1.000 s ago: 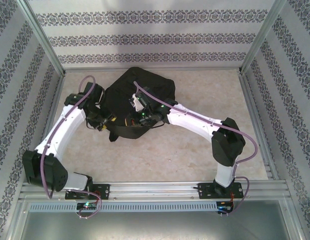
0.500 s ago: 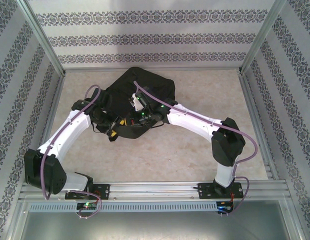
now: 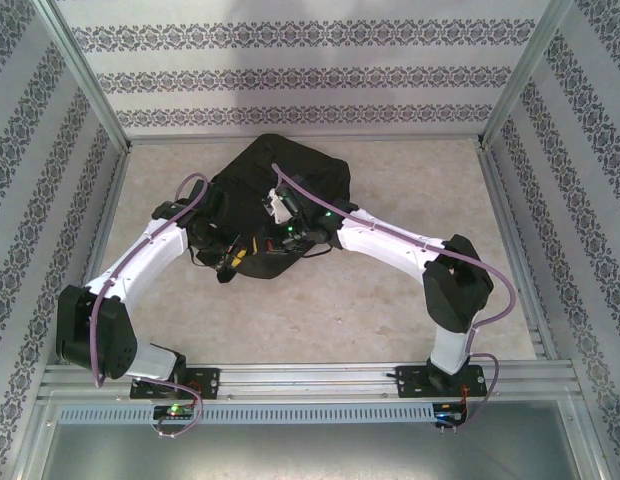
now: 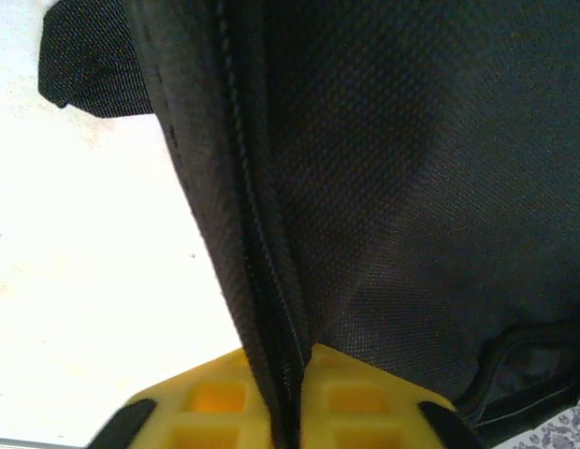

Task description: Pack the student bag

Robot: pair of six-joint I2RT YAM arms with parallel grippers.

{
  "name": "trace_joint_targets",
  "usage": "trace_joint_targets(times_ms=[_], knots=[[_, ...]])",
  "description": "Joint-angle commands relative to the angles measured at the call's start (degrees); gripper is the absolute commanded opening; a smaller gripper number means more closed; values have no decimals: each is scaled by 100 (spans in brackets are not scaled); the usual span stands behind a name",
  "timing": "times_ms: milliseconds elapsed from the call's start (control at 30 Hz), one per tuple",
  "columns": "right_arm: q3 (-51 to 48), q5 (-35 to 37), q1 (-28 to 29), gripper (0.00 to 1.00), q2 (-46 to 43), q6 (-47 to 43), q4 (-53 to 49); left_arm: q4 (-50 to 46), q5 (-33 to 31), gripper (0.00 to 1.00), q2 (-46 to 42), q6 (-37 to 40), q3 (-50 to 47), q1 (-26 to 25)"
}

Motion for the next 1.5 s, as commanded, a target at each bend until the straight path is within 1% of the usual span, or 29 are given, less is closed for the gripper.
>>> trace_joint_targets(times_ms=[0,133,400,733,867,967,1133,1267,1333,1467], knots=[[-116,-65,-160,0,-425,-140,28,-73,-207,4,22,89,-103,-27],[-315,-30,-333,0,-623,-271,-150,-121,-276,0,21,152,-125,-27],[-621,28,-708,0,-892,-389,-357,-177,-311,0,109,238,-31,-32],[-788,245,-1149,0,-1020,-493,-542,-219,-346,0,98,299,-60,-32],[-801,422,-1393,0,-1027,-489,-654,-248,-350,0,84,351,-54,-28],[-790,718,-1596,0,-1036,-422,-789,-249,-345,0,79,362,-53,-30],[-901,1174,-1911,0,-1104,2,-746,-120,-225,0,112,363,-62,-66],[-887,1195,-1985,0,-1138,91,-658,-41,-206,0,272,524,187,-322],[-932,1386,-2011,0,-1272,87,-674,70,-131,0,424,733,429,-599],[-1267,1821,-2241,0,-1694,249,-680,321,187,9,856,1165,928,-1280]])
